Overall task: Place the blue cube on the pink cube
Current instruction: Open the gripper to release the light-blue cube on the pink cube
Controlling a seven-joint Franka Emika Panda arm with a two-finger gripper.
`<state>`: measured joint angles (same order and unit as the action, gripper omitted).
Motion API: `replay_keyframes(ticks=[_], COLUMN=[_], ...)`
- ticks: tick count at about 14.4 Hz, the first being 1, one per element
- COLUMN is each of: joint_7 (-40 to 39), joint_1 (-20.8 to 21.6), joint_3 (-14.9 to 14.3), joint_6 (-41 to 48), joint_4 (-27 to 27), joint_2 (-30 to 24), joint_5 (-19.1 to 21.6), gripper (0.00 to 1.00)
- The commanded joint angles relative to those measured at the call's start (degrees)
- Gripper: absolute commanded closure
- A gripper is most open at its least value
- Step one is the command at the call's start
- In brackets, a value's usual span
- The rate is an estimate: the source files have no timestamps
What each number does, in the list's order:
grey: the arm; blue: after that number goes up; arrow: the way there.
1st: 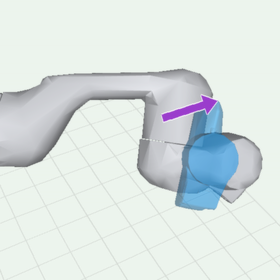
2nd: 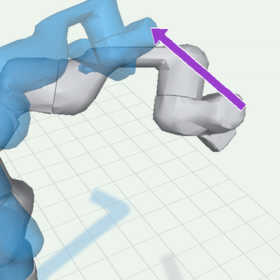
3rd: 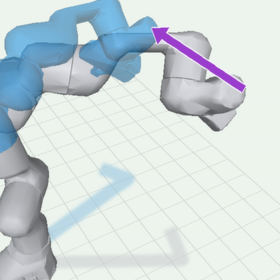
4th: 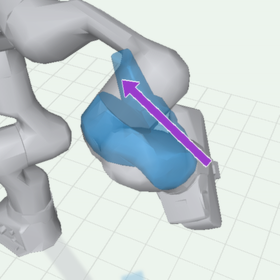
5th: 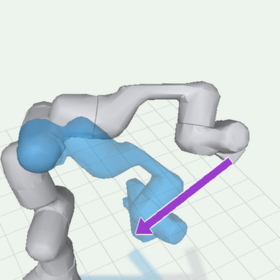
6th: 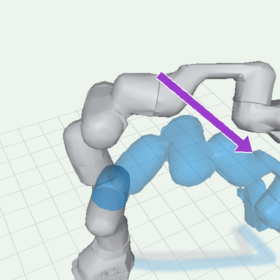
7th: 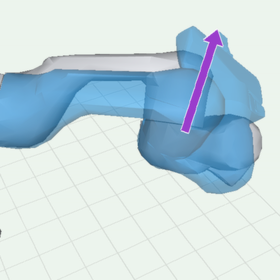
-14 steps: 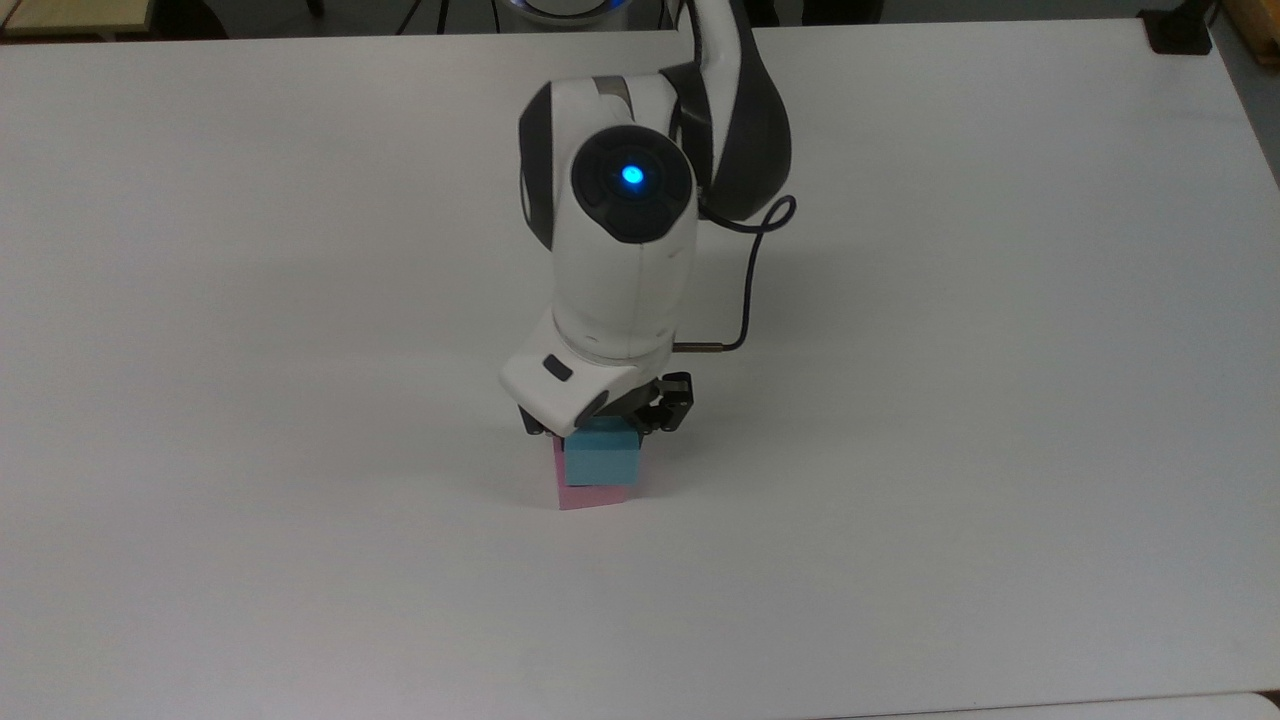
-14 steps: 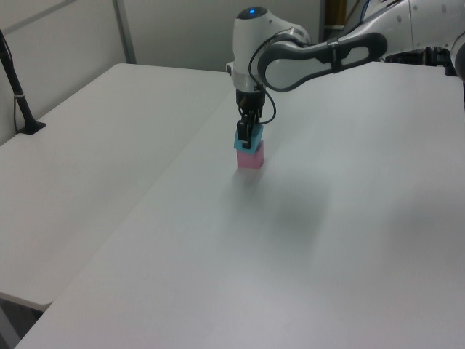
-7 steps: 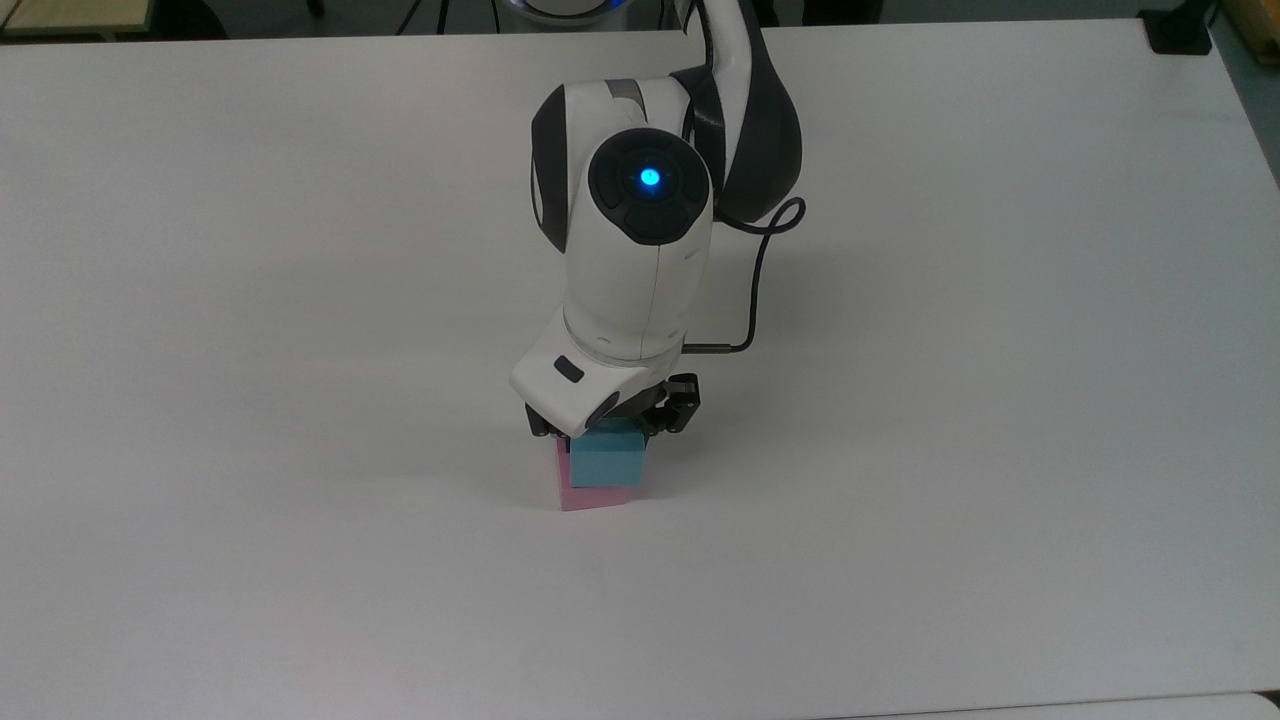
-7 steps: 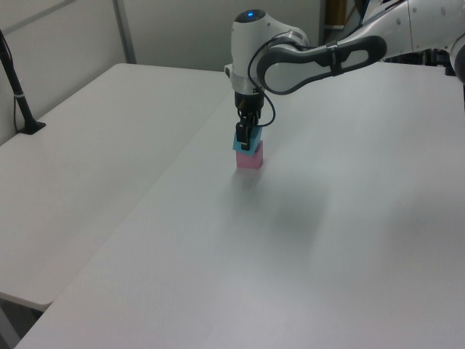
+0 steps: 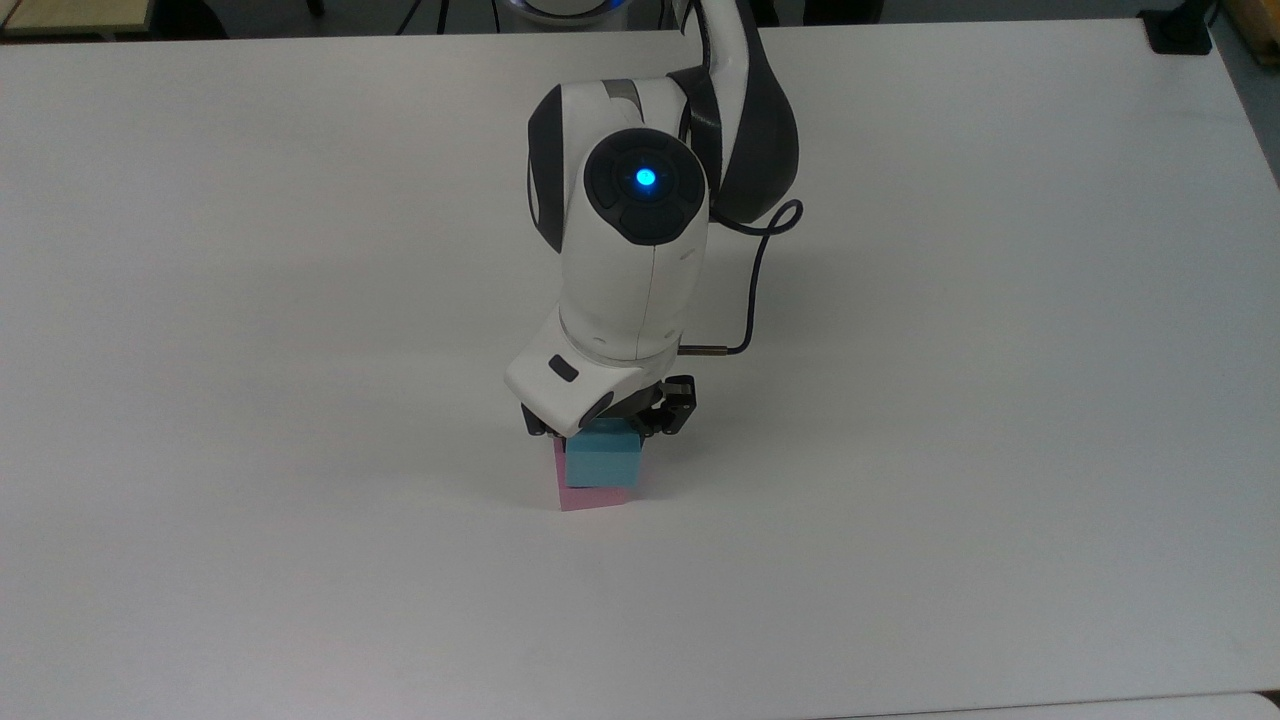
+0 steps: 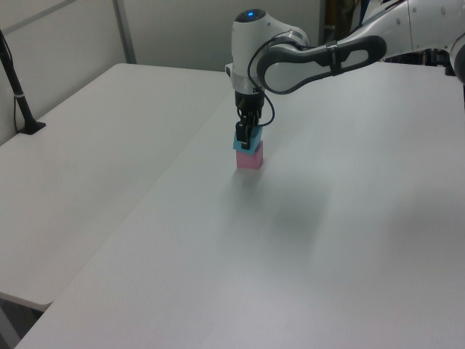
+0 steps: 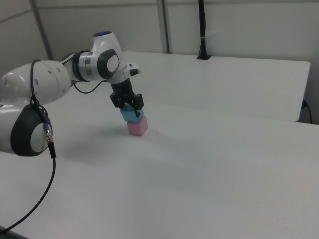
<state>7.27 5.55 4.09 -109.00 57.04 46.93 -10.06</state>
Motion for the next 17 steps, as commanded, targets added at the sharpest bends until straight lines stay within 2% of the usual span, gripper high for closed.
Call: replay_keyframes(ticks=[1, 6, 8, 14, 15, 17], joint_7=[1.26, 0.73, 0.29, 2.48, 3.01, 3.28], joint_1=[0.08, -0.98, -1.15, -1.07, -1.15, -1.24], joint_3=[-0.66, -0.58, -0.75, -0.58, -0.49, -0.14], joint_6=[0.45, 3.71, 3.45, 3.27, 3.53, 3.62], joint_4=[0.62, 0.62, 1.84, 1.85, 1.85, 3.51], joint_2=[0.09, -1.84, -1.76, -1.85, -2.72, -7.8], joint_5=[-0.05, 0.48, 0.39, 0.39, 0.39, 0.48], gripper=[0.43, 0.43, 0.0, 0.0, 0.0, 0.0])
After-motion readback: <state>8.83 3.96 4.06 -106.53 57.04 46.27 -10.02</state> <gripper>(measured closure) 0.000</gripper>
